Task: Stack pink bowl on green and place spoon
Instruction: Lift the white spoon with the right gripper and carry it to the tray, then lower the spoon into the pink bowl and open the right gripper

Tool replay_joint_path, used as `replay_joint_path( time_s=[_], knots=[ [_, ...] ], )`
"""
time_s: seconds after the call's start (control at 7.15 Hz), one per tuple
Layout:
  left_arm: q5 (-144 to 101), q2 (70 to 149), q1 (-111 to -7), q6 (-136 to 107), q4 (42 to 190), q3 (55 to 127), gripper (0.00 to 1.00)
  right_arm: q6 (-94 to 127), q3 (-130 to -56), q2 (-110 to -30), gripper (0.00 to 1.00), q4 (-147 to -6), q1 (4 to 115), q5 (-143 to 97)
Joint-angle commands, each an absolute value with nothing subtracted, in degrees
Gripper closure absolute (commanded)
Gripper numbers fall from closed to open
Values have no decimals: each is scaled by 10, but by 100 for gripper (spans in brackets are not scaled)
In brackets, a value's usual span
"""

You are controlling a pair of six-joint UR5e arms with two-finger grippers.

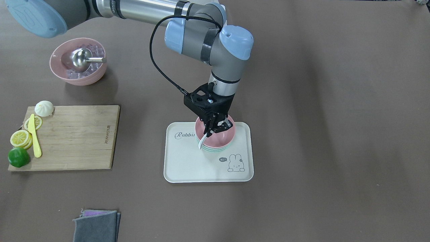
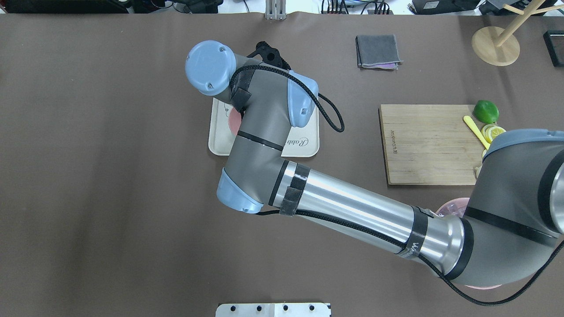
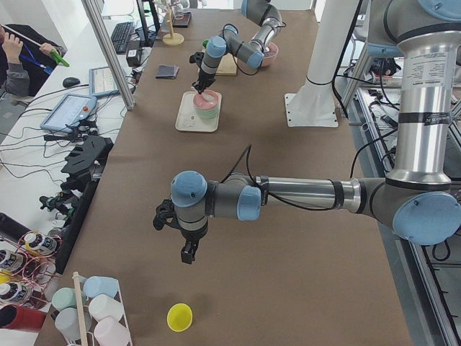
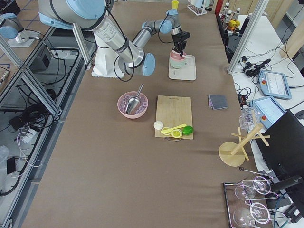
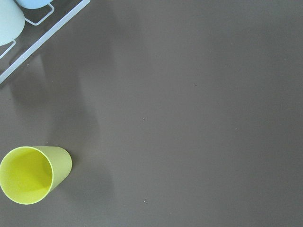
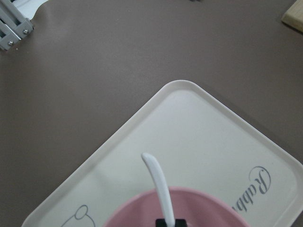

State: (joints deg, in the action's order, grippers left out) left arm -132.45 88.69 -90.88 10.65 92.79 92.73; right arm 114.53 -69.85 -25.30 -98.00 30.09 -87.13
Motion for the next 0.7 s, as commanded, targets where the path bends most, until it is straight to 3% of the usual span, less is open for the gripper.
replay_joint_path(
  time_s=[0.0, 0.14, 0.28, 0.42, 0.56],
  knots=[
    [-1325, 887, -909, 107, 927, 926, 2, 1145, -698, -255, 100, -980, 289, -856],
    [-1324, 887, -909, 107, 927, 926, 2, 1140, -698, -256, 100, -979, 289, -856],
    [-1325, 887, -909, 106, 928, 926, 2, 1124, -698, -261, 86, -977, 289, -850],
    [-1325, 887, -909, 107, 927, 926, 2, 1105, -698, -268, 11, -976, 289, -837],
    [-1325, 887, -909, 107, 927, 926, 2, 1087, -699, -271, 0, -976, 291, -826]
  ],
)
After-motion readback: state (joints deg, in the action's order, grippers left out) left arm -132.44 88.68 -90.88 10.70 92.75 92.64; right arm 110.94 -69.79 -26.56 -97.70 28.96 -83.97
